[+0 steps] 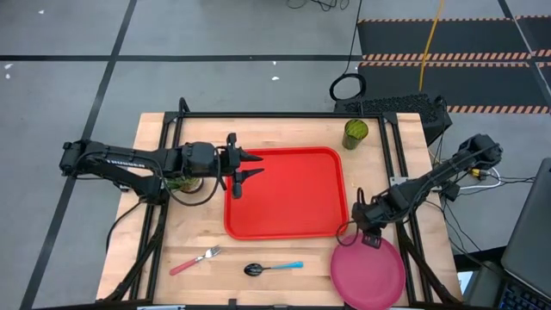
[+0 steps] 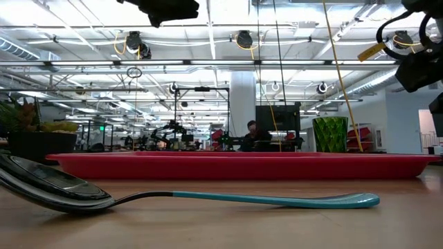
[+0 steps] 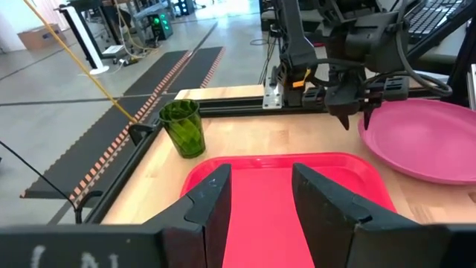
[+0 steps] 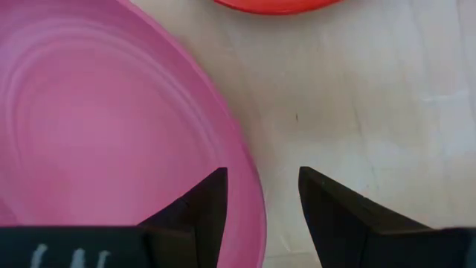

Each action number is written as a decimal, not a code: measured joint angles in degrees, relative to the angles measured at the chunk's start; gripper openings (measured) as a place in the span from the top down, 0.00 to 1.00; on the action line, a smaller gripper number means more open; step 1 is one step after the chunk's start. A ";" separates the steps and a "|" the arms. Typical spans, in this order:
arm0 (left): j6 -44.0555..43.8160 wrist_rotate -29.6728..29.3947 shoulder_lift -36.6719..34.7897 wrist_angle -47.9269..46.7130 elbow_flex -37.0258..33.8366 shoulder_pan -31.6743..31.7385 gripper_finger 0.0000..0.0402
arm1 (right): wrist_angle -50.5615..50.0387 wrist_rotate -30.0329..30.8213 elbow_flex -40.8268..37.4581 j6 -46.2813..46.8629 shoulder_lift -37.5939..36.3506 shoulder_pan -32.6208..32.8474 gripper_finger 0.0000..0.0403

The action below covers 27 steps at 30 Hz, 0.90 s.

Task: Pick and place plate/cup/fork/spoon on tray
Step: Put the pink plate on the red tray

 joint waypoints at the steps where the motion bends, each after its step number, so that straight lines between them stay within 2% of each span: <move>1: 0.00 0.00 0.00 0.00 0.00 0.00 0.64 | 0.00 0.23 0.00 0.39 0.00 0.36 0.61; 10: 0.00 -0.02 0.00 0.02 0.00 0.00 0.64 | 0.42 4.87 -0.71 0.24 0.00 3.78 0.61; 20: 0.00 -0.02 0.00 0.11 0.00 0.00 0.64 | 4.27 4.67 -3.30 0.12 0.02 3.76 0.62; 24: 0.00 -0.04 0.00 0.29 0.00 0.00 0.64 | 4.26 4.73 -3.31 -0.68 0.02 3.74 0.68; 27: 0.01 -0.04 0.00 0.41 0.00 0.00 0.64 | 4.31 4.54 -3.30 -0.85 0.02 3.74 0.78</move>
